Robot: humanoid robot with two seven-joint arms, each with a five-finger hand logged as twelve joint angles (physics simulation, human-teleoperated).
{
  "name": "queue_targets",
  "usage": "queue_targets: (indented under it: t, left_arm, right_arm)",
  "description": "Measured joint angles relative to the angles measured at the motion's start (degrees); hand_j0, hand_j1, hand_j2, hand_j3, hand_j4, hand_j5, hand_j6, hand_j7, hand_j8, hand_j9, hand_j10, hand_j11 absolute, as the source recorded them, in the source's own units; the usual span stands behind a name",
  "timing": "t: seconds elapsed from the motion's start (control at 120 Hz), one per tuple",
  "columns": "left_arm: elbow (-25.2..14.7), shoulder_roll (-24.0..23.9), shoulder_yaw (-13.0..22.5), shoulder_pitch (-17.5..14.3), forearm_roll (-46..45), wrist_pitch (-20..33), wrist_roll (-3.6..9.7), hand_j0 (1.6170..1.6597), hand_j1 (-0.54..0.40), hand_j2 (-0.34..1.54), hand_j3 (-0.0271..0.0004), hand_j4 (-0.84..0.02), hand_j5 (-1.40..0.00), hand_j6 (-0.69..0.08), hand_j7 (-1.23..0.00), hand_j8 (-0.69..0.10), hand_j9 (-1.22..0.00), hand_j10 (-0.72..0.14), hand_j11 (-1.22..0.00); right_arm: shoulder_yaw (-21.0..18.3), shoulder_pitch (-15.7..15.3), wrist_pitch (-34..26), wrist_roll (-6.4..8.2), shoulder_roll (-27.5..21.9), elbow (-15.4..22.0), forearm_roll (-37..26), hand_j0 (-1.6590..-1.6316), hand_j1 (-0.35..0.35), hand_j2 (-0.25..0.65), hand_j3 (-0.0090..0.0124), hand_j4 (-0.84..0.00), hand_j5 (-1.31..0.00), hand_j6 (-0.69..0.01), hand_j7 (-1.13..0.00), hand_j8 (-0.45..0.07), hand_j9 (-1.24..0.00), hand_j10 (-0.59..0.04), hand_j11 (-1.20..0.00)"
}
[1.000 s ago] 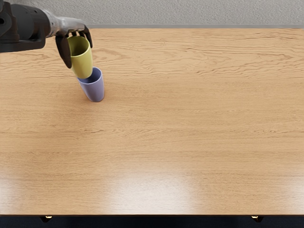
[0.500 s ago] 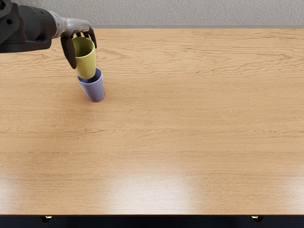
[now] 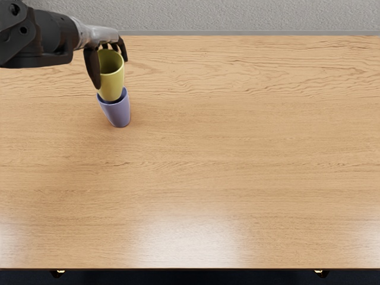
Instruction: Pick up cup and place in cup with left hand
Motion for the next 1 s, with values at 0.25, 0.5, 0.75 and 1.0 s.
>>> queue_targets:
  t: [0.25,0.5,0.75,1.0]
  left_arm:
    - [0.6,-0.3,0.0,0.4,-0.4,0.5,0.00,1.6576,0.238,0.02,0.0000,-0.111,-0.15,-0.087,-0.14,-0.092,-0.15,-0.111,-0.15]
    - [0.5,1.1,-0.2,1.0,-8.2,0.6,0.00,1.6579,0.317,0.01,0.0000,-0.035,-0.04,-0.029,-0.04,-0.030,-0.04,-0.035,-0.04]
    - [-5.1,5.1,-0.1,2.0,-8.7,3.6,0.00,1.6580,0.340,0.00,0.0000,-0.013,-0.01,-0.012,-0.01,-0.012,-0.01,-0.012,-0.01]
    - [-8.8,5.2,-0.4,3.3,-9.2,5.2,0.00,1.6580,0.347,0.00,0.0000,-0.006,0.00,-0.007,0.00,-0.006,0.00,-0.006,0.00]
  right_arm:
    - [0.0,0.0,0.0,0.01,0.0,0.0,0.0,-1.6581,-0.320,-0.005,0.0000,-0.024,-0.03,-0.024,-0.03,-0.024,-0.03,-0.024,-0.03]
    - [-0.2,0.3,0.0,-0.01,0.0,0.0,0.0,-1.6581,-0.320,-0.005,0.0000,-0.024,-0.03,-0.024,-0.03,-0.024,-0.03,-0.024,-0.03]
    - [-0.2,0.3,0.0,0.00,0.0,0.0,0.0,-1.6581,-0.320,-0.005,0.0000,-0.024,-0.03,-0.024,-0.03,-0.024,-0.03,-0.024,-0.03]
    - [-0.2,0.4,0.0,0.03,0.0,0.0,0.0,-1.6581,-0.320,-0.005,0.0000,-0.024,-0.03,-0.024,-0.03,-0.024,-0.03,-0.024,-0.03]
